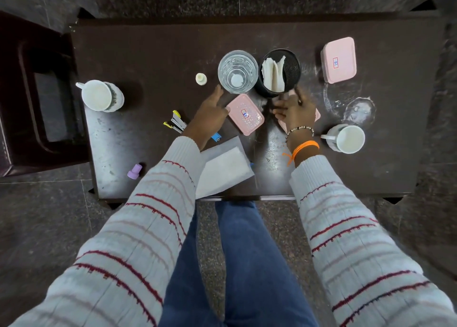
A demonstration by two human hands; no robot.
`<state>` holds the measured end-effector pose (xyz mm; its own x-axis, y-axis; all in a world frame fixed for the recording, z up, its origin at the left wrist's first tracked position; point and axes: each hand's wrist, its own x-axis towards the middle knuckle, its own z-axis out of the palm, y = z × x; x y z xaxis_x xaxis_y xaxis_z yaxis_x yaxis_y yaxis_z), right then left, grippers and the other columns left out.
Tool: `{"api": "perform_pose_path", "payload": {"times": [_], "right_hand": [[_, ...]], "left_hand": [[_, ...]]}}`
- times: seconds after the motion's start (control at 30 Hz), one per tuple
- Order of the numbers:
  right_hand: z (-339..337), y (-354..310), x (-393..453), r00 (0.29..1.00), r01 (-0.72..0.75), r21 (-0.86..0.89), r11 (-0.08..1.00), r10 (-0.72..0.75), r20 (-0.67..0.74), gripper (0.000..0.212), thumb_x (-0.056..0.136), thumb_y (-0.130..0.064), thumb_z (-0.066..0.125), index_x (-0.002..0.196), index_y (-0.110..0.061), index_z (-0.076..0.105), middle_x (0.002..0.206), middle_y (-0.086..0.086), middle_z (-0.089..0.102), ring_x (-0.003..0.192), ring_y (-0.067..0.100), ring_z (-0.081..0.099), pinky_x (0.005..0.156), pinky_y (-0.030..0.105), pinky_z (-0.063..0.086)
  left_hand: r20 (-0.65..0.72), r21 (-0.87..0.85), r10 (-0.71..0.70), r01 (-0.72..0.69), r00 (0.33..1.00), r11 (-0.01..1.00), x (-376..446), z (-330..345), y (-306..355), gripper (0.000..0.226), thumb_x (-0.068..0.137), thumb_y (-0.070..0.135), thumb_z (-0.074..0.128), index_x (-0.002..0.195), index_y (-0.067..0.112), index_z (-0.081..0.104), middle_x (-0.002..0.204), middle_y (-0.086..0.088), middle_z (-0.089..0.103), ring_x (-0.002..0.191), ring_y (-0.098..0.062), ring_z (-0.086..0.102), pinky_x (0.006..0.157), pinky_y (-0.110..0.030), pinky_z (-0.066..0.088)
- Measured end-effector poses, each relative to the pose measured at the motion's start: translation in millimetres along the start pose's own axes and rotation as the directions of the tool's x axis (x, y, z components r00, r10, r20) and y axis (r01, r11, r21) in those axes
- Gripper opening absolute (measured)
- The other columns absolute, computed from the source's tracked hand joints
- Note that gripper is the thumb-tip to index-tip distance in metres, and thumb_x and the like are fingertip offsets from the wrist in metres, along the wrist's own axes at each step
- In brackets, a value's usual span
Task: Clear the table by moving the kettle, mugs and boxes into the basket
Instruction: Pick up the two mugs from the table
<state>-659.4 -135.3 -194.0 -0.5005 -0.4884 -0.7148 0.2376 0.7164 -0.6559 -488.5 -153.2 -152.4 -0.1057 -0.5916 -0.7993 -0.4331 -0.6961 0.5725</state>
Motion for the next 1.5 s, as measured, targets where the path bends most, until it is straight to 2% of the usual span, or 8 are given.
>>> {"api": "perform_pose_path", "payload": {"times": [0.23, 0.4, 0.57, 0.7, 0.9, 1.03, 1.17, 1.5], "right_hand": [[4, 63, -55, 0.995, 0.068, -0.223, 0.972, -0.084, -0.062, 0.032, 0.085, 0.004, 0.043, 0.069, -0.023, 0.046, 0.063, 0.008, 0.050, 0.051, 0.018, 0.046, 0.051, 0.026, 0.042], [24, 87, -66, 0.997, -0.060, -0.251, 0.966, 0.072, 0.039, 0.015, 0.088, -0.002, 0.047, 0.100, -0.009, 0.054, 0.072, -0.002, 0.054, 0.051, 0.013, 0.052, 0.055, 0.023, 0.049], [37, 80, -41, 0.967, -0.246, -0.141, 0.959, 0.233, -0.102, 0.007, 0.089, -0.009, 0.050, 0.094, -0.007, 0.054, 0.088, 0.015, 0.057, 0.051, 0.018, 0.048, 0.042, 0.022, 0.045], [41, 79, -39, 0.975, -0.222, -0.281, 0.934, 0.204, -0.090, 0.023, 0.088, -0.007, 0.043, 0.101, 0.003, 0.059, 0.060, 0.006, 0.052, 0.033, 0.009, 0.047, 0.036, 0.017, 0.039], [65, 85, -70, 0.953, -0.266, -0.348, 0.899, 0.299, 0.044, 0.013, 0.090, -0.008, 0.043, 0.081, -0.009, 0.053, 0.060, 0.004, 0.050, 0.047, 0.015, 0.046, 0.049, 0.024, 0.044], [83, 92, -85, 0.953, -0.188, -0.407, 0.894, 0.266, 0.144, 0.014, 0.089, -0.005, 0.044, 0.083, -0.010, 0.055, 0.058, 0.004, 0.051, 0.046, 0.016, 0.045, 0.047, 0.023, 0.042], [93, 94, -89, 0.959, -0.139, -0.405, 0.903, 0.224, 0.171, 0.010, 0.089, -0.005, 0.046, 0.090, -0.009, 0.055, 0.058, 0.005, 0.051, 0.045, 0.017, 0.043, 0.045, 0.023, 0.038], [111, 101, -109, 0.965, -0.083, -0.389, 0.917, 0.172, 0.199, 0.029, 0.089, -0.004, 0.045, 0.065, -0.018, 0.051, 0.058, 0.006, 0.052, 0.044, 0.017, 0.044, 0.044, 0.022, 0.037]], "left_hand": [[0.005, -0.025, -0.109, 0.110, 0.994, 0.994, -19, 2, -59, 0.035, 0.095, 0.005, 0.044, 0.128, 0.009, 0.052, 0.130, -0.011, 0.056, 0.099, -0.014, 0.053, 0.062, -0.007, 0.043], [0.025, -0.123, -0.290, 0.291, 0.957, 0.949, -28, -2, -102, 0.022, 0.096, 0.016, 0.044, 0.114, 0.017, 0.057, 0.116, -0.002, 0.057, 0.084, -0.009, 0.059, 0.069, -0.019, 0.043], [-0.031, -0.186, -0.281, 0.270, 0.959, 0.945, -16, -2, -110, 0.016, 0.096, 0.013, 0.044, 0.104, 0.019, 0.057, 0.107, 0.000, 0.059, 0.079, -0.005, 0.059, 0.062, -0.014, 0.043], [-0.239, -0.335, -0.273, 0.184, 0.932, 0.924, -2, -3, -96, 0.019, 0.094, 0.007, 0.045, 0.090, 0.018, 0.061, 0.087, 0.000, 0.062, 0.072, -0.006, 0.060, 0.060, -0.012, 0.047], [-0.354, -0.656, -0.474, 0.147, 0.806, 0.740, 2, -34, -105, 0.021, 0.093, 0.004, 0.043, 0.081, 0.015, 0.057, 0.073, -0.002, 0.057, 0.061, -0.010, 0.054, 0.060, -0.017, 0.050], [-0.370, -0.862, -0.597, -0.023, 0.712, 0.506, -2, -84, -119, 0.014, 0.097, 0.025, 0.046, 0.095, 0.011, 0.052, 0.076, -0.003, 0.051, 0.065, -0.012, 0.054, 0.062, -0.023, 0.050], [-0.370, -0.890, -0.541, -0.120, 0.755, 0.440, 3, -134, -126, 0.045, 0.095, 0.037, 0.047, 0.130, 0.009, 0.043, 0.096, -0.005, 0.053, 0.089, -0.018, 0.058, 0.078, -0.027, 0.051], [-0.320, -0.884, -0.445, -0.094, 0.837, 0.458, 28, -163, -114, 0.035, 0.093, 0.024, 0.039, 0.123, 0.008, 0.048, 0.096, -0.010, 0.060, 0.085, -0.019, 0.065, 0.072, -0.032, 0.054]]}}
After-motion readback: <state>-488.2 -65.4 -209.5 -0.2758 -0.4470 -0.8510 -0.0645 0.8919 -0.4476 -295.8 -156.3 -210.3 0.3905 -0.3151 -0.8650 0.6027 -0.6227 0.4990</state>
